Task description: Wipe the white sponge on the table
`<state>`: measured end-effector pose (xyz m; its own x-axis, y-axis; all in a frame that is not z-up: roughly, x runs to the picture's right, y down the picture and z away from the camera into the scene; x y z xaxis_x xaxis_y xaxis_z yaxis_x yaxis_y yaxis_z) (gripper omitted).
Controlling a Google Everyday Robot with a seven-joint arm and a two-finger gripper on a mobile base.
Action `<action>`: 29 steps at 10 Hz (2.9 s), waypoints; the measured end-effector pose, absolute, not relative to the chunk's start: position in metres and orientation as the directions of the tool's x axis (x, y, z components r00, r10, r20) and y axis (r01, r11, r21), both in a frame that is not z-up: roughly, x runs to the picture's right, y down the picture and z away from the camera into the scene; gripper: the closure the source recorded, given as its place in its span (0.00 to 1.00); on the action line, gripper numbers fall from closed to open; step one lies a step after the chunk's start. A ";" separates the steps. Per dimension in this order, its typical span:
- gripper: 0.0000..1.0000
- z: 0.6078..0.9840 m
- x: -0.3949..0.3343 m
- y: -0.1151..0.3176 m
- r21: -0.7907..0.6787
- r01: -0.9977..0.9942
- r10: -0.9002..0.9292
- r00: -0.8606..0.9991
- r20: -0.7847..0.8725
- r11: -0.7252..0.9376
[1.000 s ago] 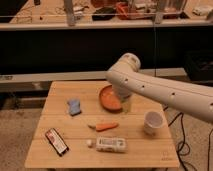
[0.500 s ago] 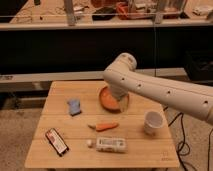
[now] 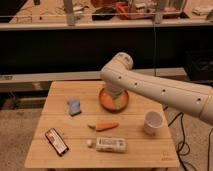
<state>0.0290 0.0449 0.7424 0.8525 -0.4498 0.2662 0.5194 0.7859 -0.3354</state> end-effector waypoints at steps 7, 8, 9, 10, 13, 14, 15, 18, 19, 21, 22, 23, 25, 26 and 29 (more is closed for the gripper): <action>0.20 0.756 -0.016 0.039 -0.247 0.636 -0.548 0.763 0.341 0.731; 0.20 0.757 -0.022 0.038 -0.234 0.651 -0.561 0.749 0.352 0.722; 0.20 0.759 -0.025 0.039 -0.224 0.662 -0.569 0.738 0.362 0.715; 0.20 0.761 -0.033 0.040 -0.213 0.676 -0.580 0.723 0.375 0.705; 0.20 0.764 -0.056 0.039 -0.182 0.709 -0.604 0.685 0.406 0.681; 0.20 0.766 -0.059 0.041 -0.174 0.716 -0.609 0.676 0.415 0.677; 0.20 0.768 -0.062 0.041 -0.166 0.719 -0.613 0.671 0.418 0.674; 0.20 0.774 -0.079 0.045 -0.139 0.731 -0.622 0.650 0.437 0.668; 0.20 0.776 -0.082 0.045 -0.132 0.734 -0.623 0.645 0.442 0.666; 0.20 0.783 -0.098 0.053 -0.118 0.742 -0.626 0.630 0.459 0.660; 0.20 0.785 -0.104 0.057 -0.114 0.745 -0.626 0.624 0.468 0.657; 0.20 0.788 -0.106 0.058 -0.111 0.747 -0.626 0.619 0.474 0.655; 0.20 0.791 -0.114 0.063 -0.104 0.756 -0.631 0.606 0.485 0.646; 0.20 0.793 -0.118 0.065 -0.099 0.761 -0.633 0.598 0.492 0.641; 0.20 0.798 -0.125 0.072 -0.086 0.773 -0.642 0.579 0.503 0.629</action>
<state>-0.1248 0.0719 0.7979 0.5786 -0.6417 0.5034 0.7727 0.6289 -0.0862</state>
